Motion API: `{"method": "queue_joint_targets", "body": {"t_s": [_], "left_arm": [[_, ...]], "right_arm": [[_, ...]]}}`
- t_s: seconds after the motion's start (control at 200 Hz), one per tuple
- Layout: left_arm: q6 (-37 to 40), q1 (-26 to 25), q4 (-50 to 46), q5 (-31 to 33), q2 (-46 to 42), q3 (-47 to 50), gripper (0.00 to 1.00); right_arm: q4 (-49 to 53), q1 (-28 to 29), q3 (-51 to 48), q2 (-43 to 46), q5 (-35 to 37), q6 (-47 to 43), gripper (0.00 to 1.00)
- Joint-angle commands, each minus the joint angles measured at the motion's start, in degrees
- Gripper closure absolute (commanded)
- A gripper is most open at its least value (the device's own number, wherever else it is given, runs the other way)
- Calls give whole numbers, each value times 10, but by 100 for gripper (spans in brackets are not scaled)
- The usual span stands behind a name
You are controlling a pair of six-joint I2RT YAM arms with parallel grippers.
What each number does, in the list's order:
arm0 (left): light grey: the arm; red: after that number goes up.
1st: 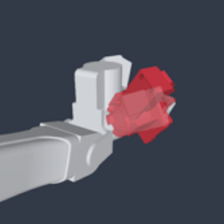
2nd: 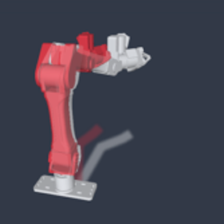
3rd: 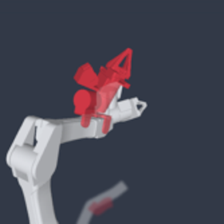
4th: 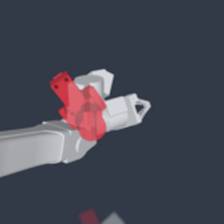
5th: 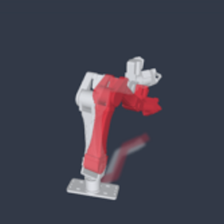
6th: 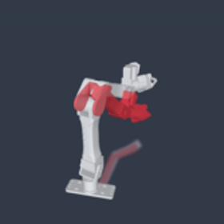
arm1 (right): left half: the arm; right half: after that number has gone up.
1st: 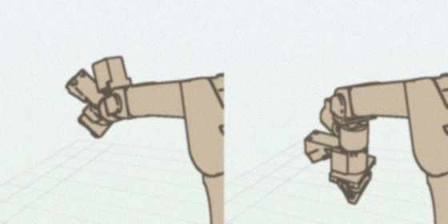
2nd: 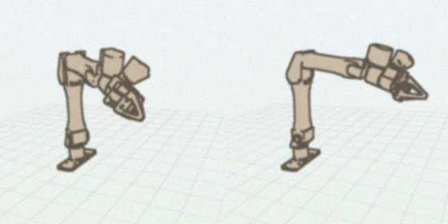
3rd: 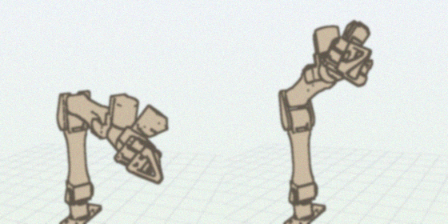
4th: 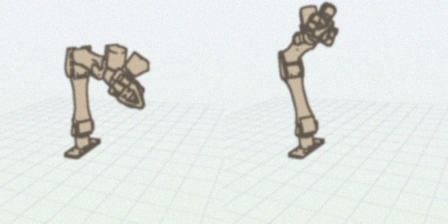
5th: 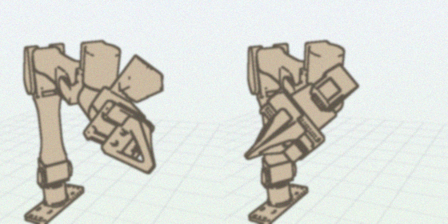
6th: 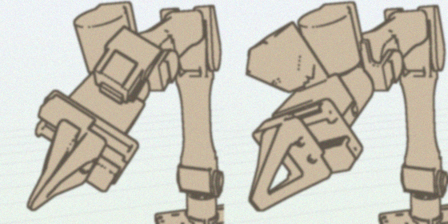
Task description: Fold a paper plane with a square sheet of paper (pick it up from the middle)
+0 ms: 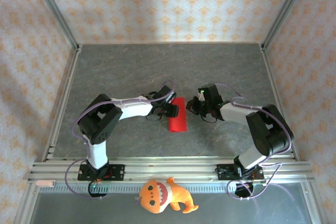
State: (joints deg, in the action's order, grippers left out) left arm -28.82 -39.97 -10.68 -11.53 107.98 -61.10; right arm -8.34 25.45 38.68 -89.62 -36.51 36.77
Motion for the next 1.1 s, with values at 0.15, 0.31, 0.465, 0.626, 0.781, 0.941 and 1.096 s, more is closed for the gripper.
{"method": "queue_joint_targets", "body": {"t_s": [0.15,0.31,0.465,0.626,0.781,0.941,1.096], "left_arm": [[11,15,32,31,104,30,44],[11,14,32,31,106,30,44],[10,13,33,31,109,31,44],[11,13,33,32,110,31,44],[10,12,32,32,111,30,44],[9,12,34,30,113,28,44],[10,12,33,30,114,26,44]], "right_arm": [[-55,1,-2,-25,-56,17,100],[-38,3,8,-46,-57,7,100],[-33,8,18,-64,-69,-1,100],[-33,14,27,-76,-78,-3,100],[-35,17,30,-79,-80,-3,100],[-44,19,24,-88,-94,-2,100],[-57,19,18,-91,-99,5,100]]}}
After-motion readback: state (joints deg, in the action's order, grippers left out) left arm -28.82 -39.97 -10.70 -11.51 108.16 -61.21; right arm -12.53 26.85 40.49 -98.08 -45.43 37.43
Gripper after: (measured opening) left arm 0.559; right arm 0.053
